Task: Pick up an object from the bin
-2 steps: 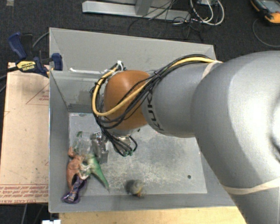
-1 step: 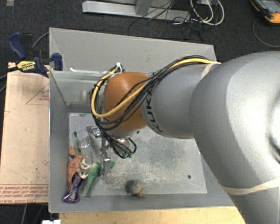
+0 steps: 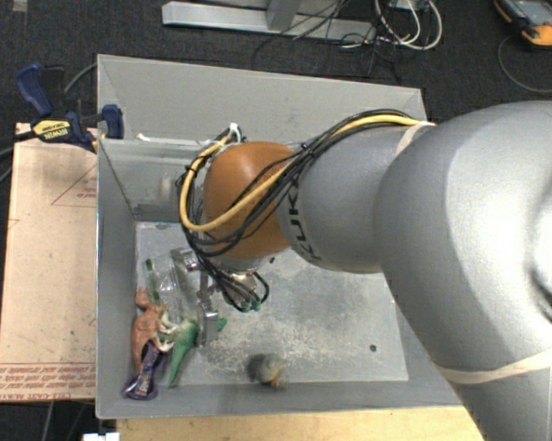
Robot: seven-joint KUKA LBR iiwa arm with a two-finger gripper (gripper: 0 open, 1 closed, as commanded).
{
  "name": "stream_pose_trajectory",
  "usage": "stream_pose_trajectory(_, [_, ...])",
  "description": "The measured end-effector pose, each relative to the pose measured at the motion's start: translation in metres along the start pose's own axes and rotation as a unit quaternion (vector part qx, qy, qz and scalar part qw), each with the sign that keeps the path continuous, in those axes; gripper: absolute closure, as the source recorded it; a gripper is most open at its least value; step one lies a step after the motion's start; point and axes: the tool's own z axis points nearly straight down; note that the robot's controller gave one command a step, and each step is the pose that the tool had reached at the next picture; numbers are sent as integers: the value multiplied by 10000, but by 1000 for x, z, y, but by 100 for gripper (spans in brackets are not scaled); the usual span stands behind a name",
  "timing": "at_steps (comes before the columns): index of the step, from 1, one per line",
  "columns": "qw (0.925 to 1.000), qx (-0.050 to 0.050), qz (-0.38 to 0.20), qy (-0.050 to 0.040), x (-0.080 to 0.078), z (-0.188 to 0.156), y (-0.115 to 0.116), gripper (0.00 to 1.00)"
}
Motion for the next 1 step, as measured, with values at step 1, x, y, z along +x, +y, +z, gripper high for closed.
stream_pose_trajectory(1, [9968, 55, -794, -26, 15, -2, 30, 100])
